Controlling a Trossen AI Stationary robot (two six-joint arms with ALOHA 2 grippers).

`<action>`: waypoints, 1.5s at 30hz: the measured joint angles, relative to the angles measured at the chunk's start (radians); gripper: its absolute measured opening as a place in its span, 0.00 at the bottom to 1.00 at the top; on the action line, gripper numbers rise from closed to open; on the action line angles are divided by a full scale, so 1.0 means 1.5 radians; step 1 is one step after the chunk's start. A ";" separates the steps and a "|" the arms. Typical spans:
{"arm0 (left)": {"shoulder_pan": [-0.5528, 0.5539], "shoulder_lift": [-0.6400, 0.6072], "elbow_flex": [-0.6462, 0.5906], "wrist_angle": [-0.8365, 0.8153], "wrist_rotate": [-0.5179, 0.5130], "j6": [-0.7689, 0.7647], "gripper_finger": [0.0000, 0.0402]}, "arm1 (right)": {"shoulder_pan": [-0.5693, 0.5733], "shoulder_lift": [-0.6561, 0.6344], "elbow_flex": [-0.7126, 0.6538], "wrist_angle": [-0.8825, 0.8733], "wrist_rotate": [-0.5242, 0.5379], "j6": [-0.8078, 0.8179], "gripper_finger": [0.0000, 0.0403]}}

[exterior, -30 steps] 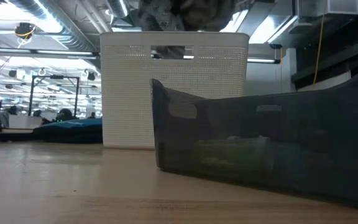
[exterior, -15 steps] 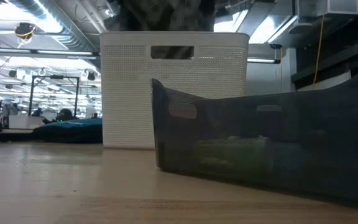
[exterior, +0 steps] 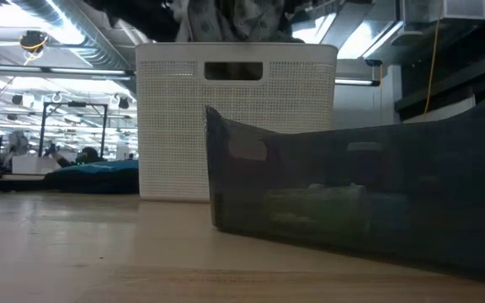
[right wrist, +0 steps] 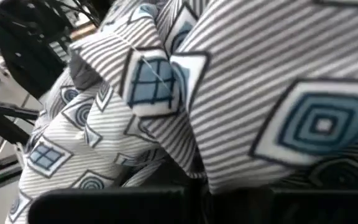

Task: Pick & place medical supplies in basket/bin
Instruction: Put the gray patient gown into the white organizer bin

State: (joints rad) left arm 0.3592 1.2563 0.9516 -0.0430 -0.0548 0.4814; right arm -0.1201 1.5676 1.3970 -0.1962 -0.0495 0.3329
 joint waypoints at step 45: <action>0.102 0.082 -0.001 -0.102 0.042 -0.007 0.26 | -0.132 0.120 -0.069 -0.024 -0.146 0.035 0.36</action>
State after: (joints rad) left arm 0.5121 1.3788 0.9497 -0.1961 0.0076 0.4707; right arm -0.3176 1.7472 1.2938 -0.2322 -0.2691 0.3855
